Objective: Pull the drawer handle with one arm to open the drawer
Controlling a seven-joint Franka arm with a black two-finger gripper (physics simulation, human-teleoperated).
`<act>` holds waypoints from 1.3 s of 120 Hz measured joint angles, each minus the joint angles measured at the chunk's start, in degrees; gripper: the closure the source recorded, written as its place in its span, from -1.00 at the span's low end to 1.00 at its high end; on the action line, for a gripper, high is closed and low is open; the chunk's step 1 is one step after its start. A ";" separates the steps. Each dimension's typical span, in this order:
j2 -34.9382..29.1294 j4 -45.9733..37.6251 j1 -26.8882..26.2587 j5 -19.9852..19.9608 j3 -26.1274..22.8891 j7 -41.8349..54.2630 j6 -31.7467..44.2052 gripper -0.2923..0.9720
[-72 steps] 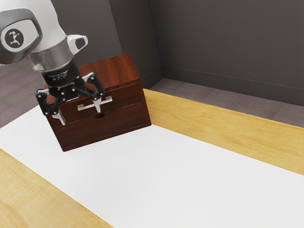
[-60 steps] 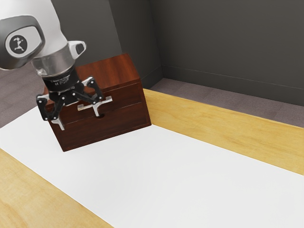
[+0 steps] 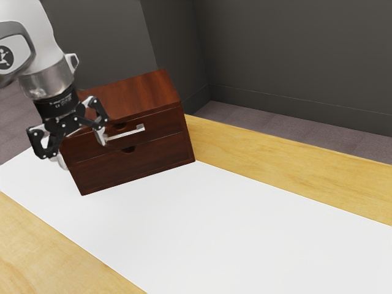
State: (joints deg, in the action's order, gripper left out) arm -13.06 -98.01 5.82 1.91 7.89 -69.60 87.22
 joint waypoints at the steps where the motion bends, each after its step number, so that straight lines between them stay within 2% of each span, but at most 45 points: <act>1: 0.00 0.01 0.15 -0.13 0.02 -0.20 0.02 -0.54; 13: 0.89 0.25 7.59 -2.51 -3.75 -2.40 0.16 -0.54; 28: 2.00 0.49 23.39 -5.34 -16.73 -4.66 0.27 -0.54; 38: 2.30 0.48 27.90 -7.20 -20.64 -6.01 0.46 -0.54; 52: 3.24 0.39 28.77 -9.68 -21.62 -9.86 2.01 -0.54; 69: 5.22 0.34 28.99 -10.44 -21.15 -14.42 4.46 -0.54; 115: 9.58 1.68 28.26 -7.49 -20.50 -26.68 10.69 -0.54; 125: 10.29 2.09 23.77 -7.21 -15.88 -28.60 11.35 -0.54; 134: 10.48 2.41 22.71 -7.14 -14.18 -30.10 11.77 -0.54; 138: 10.51 2.47 23.27 -7.16 -14.31 -30.72 11.91 -0.54; 148: 10.58 2.57 29.00 -7.20 -18.80 -32.15 12.16 -0.54; 156: 10.78 2.61 30.89 -7.17 -20.17 -33.18 12.31 -0.54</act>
State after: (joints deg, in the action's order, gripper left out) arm -2.28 -95.40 36.71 -5.26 -12.29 -102.78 99.53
